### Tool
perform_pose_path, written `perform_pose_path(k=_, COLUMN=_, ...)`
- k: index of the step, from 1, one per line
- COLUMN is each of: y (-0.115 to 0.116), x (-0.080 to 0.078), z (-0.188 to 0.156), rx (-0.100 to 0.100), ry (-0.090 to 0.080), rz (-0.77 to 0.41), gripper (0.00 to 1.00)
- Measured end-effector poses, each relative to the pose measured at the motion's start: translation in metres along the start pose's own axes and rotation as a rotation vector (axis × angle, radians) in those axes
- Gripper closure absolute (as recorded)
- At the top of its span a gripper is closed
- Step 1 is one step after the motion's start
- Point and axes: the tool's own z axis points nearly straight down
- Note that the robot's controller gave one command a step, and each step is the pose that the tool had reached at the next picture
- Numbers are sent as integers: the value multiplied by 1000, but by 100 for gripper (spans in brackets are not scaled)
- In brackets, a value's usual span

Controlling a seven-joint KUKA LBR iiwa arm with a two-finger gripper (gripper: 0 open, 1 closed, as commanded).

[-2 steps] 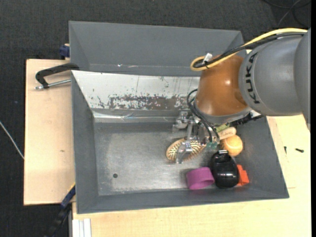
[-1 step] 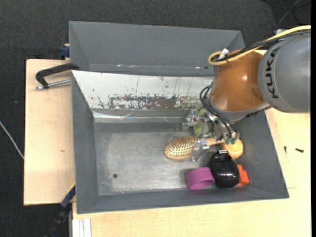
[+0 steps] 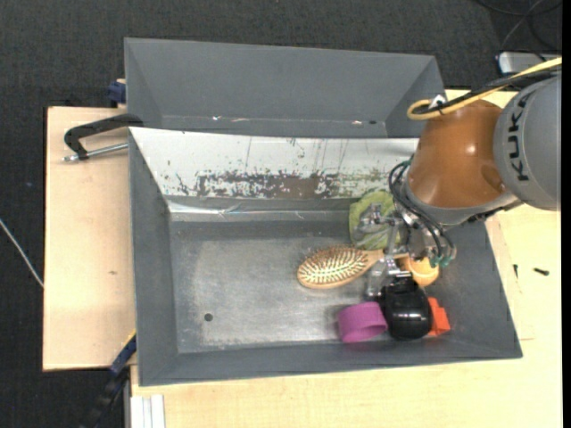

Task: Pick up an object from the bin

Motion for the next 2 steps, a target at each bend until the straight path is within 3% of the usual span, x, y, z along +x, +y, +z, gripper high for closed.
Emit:
perform_pose_path(k=1, y=17, x=0, z=26, rx=0, ry=1, rz=-123, gripper=0)
perform_pose_path(k=2, y=37, x=-7, z=30, rx=1, ry=-8, rz=-14, gripper=100)
